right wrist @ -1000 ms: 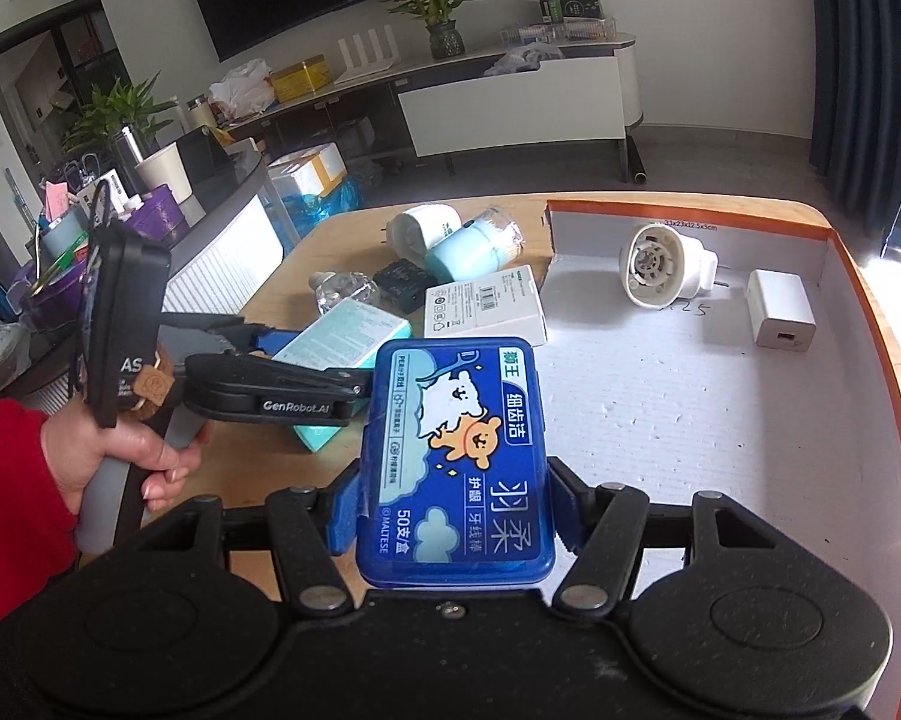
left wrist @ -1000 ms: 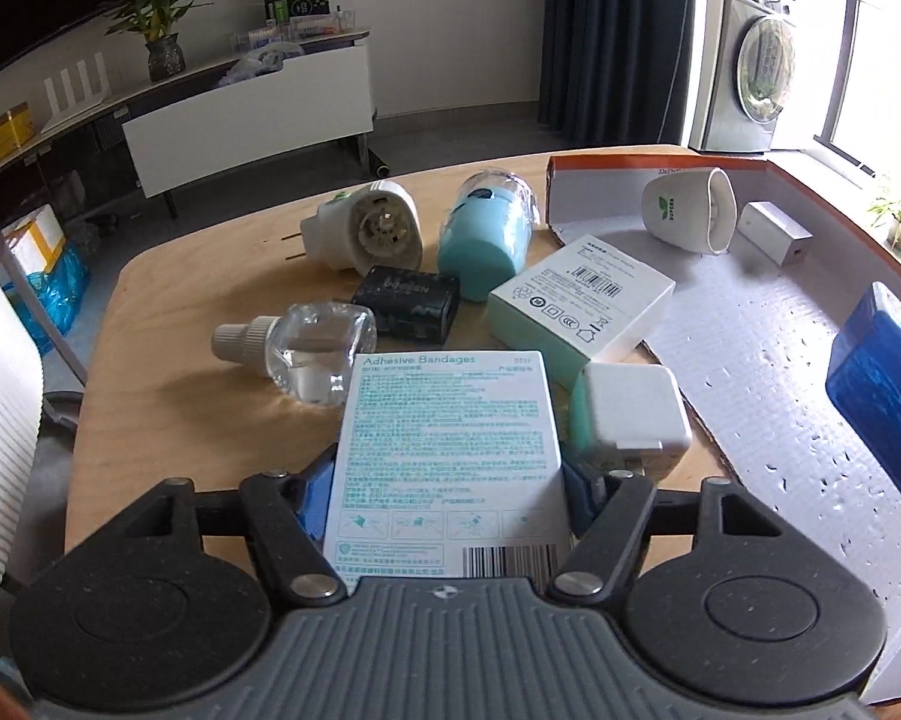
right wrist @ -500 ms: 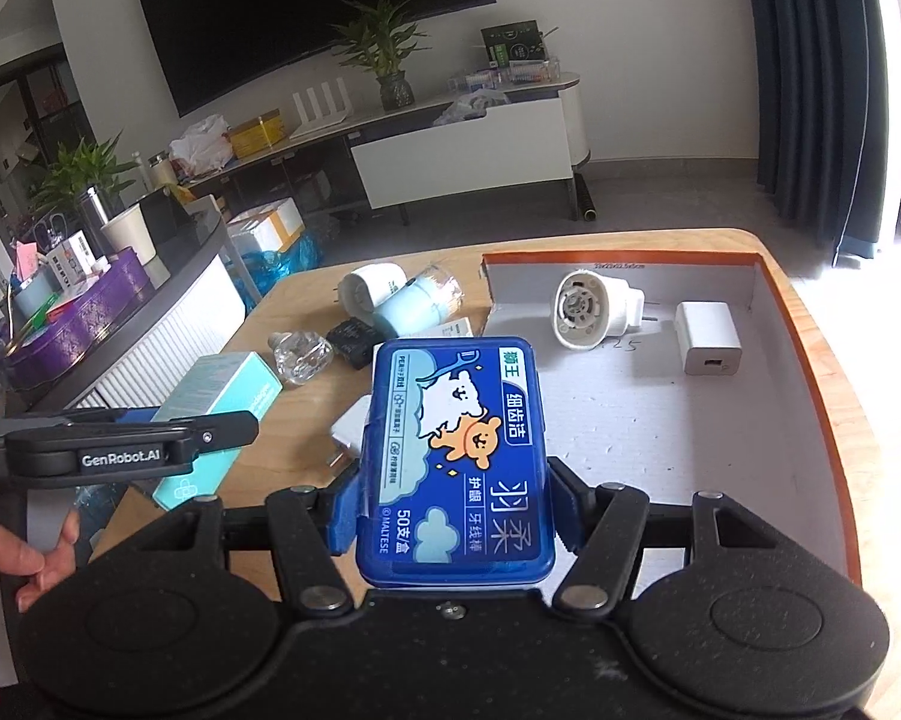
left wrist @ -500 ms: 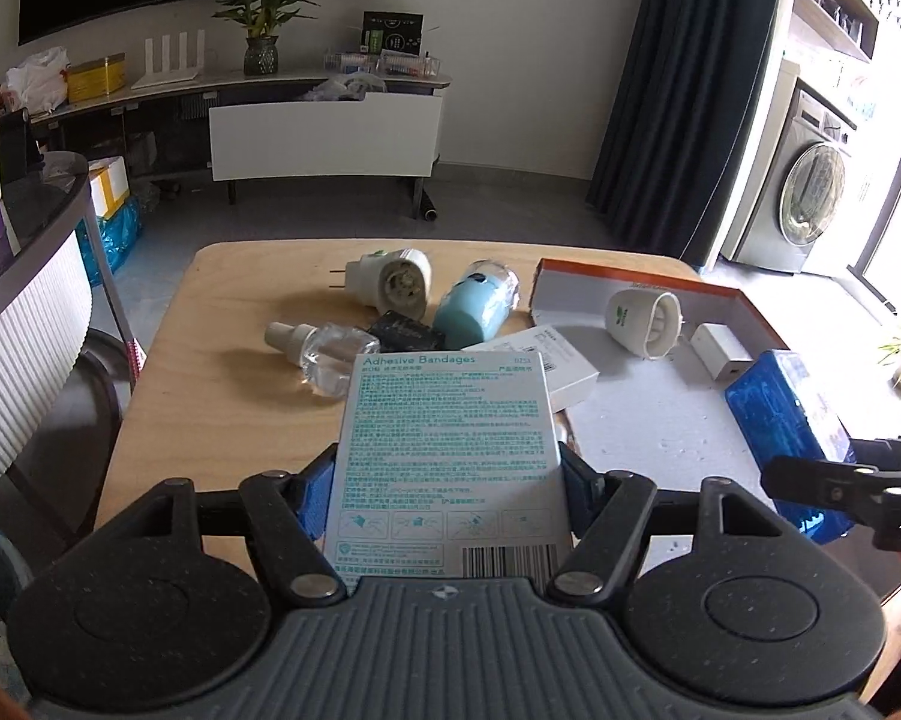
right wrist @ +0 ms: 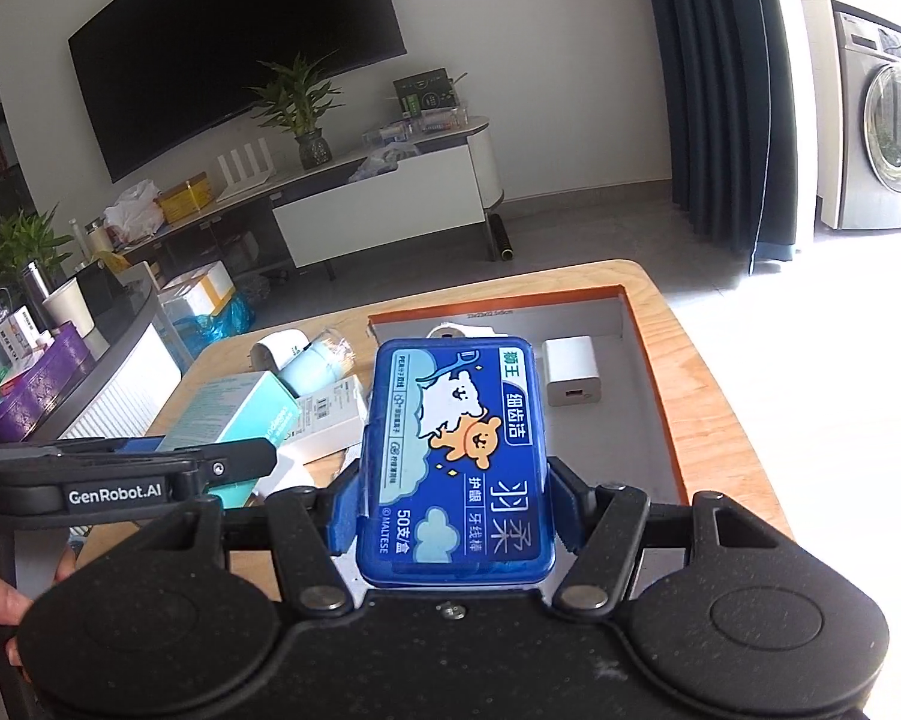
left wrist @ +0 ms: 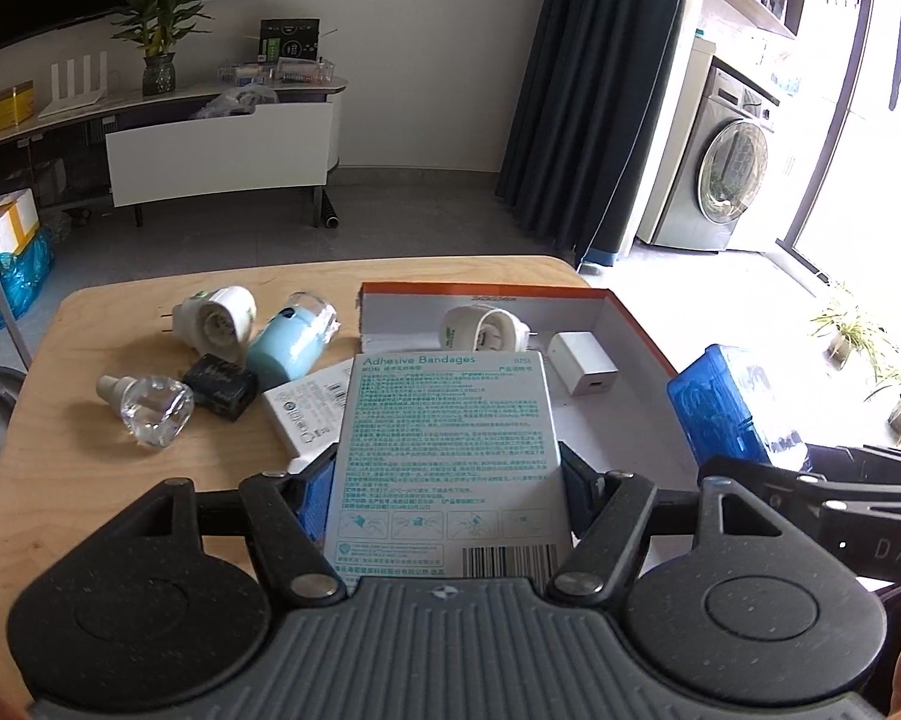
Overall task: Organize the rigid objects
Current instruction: 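Carry the blue box and bandage box with both tools toward the tray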
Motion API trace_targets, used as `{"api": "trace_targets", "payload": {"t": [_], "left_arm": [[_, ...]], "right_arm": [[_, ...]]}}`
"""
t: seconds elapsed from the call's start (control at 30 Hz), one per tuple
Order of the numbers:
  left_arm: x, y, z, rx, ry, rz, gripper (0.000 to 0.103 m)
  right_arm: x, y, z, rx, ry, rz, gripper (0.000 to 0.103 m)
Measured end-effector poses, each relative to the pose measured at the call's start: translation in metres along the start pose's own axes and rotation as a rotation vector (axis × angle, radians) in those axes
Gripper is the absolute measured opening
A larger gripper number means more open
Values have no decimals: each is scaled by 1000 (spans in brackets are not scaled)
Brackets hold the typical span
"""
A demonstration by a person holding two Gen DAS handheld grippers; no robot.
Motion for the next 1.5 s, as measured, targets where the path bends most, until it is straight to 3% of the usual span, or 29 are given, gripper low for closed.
{"api": "trace_targets", "payload": {"t": [0.4,1.5], "left_arm": [[-12,-9,28,-12,4,2,71],[-15,1,35,-7,13,-35,71]], "right_arm": [[18,-9,34,-27,49,30,73],[-3,-10,20,-2,19,-5,73]]}}
Point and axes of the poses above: each gripper's, at about its wrist camera, not at the fingertips, and x roughly against the way its jaws point, z to its right, y to its underside, the point moved 10 cm from there along -x, roughly the way its jaws point, and after that the axes turned 15 degrees about -x, right-handed, at the moved point
